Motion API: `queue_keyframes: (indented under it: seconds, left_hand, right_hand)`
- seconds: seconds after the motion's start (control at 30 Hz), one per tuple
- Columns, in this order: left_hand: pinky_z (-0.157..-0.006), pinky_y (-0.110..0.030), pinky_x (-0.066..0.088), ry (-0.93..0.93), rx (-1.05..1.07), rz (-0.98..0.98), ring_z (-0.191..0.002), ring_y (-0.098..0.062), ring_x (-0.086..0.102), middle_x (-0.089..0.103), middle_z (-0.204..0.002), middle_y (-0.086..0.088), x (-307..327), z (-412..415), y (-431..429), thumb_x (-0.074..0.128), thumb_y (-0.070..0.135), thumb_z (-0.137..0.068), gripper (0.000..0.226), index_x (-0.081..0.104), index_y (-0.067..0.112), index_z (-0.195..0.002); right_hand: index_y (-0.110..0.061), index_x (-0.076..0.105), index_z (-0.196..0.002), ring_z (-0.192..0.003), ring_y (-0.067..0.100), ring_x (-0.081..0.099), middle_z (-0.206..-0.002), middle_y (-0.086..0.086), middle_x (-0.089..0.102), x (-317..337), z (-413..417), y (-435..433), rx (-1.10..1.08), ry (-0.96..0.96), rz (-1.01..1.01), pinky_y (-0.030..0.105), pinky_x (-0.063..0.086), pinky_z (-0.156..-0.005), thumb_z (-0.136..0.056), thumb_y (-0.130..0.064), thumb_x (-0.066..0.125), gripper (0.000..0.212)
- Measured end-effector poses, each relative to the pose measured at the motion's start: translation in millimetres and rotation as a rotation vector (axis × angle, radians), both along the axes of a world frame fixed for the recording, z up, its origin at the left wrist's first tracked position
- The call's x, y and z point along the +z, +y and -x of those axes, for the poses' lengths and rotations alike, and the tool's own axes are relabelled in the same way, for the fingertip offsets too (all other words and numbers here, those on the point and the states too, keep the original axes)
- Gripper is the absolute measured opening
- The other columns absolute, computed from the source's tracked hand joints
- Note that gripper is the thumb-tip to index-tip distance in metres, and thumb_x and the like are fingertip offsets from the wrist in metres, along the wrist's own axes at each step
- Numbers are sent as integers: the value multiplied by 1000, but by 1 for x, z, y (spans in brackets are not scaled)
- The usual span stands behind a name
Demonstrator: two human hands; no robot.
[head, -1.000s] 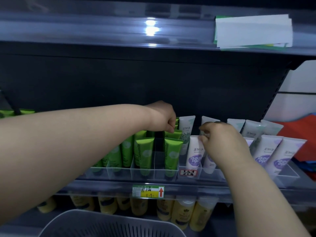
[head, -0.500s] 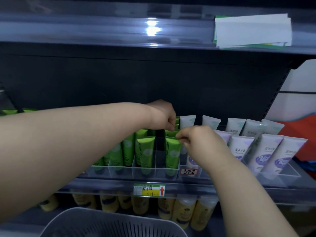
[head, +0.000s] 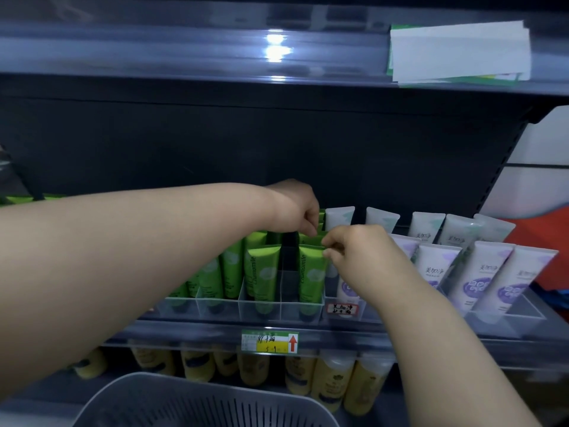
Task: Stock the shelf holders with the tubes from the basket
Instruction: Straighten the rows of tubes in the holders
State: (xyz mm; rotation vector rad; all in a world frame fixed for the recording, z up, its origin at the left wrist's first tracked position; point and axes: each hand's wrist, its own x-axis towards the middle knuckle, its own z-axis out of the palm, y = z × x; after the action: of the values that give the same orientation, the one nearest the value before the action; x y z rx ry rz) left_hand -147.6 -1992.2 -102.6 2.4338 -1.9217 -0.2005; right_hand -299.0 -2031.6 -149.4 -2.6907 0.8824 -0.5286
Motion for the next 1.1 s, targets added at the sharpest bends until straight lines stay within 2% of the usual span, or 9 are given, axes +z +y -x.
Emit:
queue_keyframes:
  seconds: [0.13,0.23,0.37,0.47,0.63,0.8,0.93,1.1]
  left_hand:
    - [-75,-21,41,33,27,105,-88,-7,55,62,-95,10,9,-3,0,61,34,-88,20,68,22,-103]
    - [-79,-19,40,14,34,179,-94,-9,55,65,-107,5,13,-8,-2,59,28,-91,22,67,19,-109]
    - [-85,-20,41,-3,25,97,-104,-11,56,64,-116,4,7,-10,-7,58,26,-91,24,66,17,-112]
    - [-80,-21,40,-23,16,50,-95,-8,53,64,-114,4,2,-9,-12,58,25,-91,23,67,17,-110]
    - [-78,-22,42,-27,22,72,-92,-10,54,64,-110,2,-5,-3,-18,56,24,-93,20,67,16,-108]
    - [-80,-20,43,10,33,130,-99,-12,58,65,-112,3,-7,0,-18,56,23,-92,21,69,16,-108]
    - [-78,-18,41,37,42,123,-93,-6,54,66,-112,4,-7,-3,-17,60,25,-90,21,69,17,-107]
    - [-79,-19,40,48,55,105,-99,-10,57,65,-113,3,-7,-7,-16,62,25,-89,22,69,17,-108]
  right_hand:
    - [-26,68,-105,-93,22,62,-98,4,68,4,4,-5,-5,-44,-53,34,53,-80,-90,-34,58,20]
    - [-23,70,-99,-86,22,63,-88,4,69,5,10,-10,-28,-113,-20,35,53,-75,-92,-35,56,20]
    - [-21,70,-94,-76,23,61,-77,4,66,5,15,-13,-40,-173,30,36,53,-70,-92,-35,55,21]
    - [-21,70,-93,-73,23,60,-74,3,65,4,16,-14,-36,-192,49,35,53,-68,-92,-34,55,19]
    - [-20,70,-92,-73,24,61,-75,4,66,2,15,-16,-29,-205,57,36,53,-68,-92,-33,56,19]
    - [-21,70,-91,-70,24,60,-71,5,65,1,15,-16,-32,-208,52,36,53,-66,-92,-35,55,20]
    - [-21,69,-91,-72,25,60,-72,4,64,1,14,-16,-35,-197,54,36,53,-66,-92,-35,54,21]
    - [-23,69,-90,-73,24,61,-73,4,65,1,14,-14,-35,-192,51,37,54,-66,-92,-37,53,21]
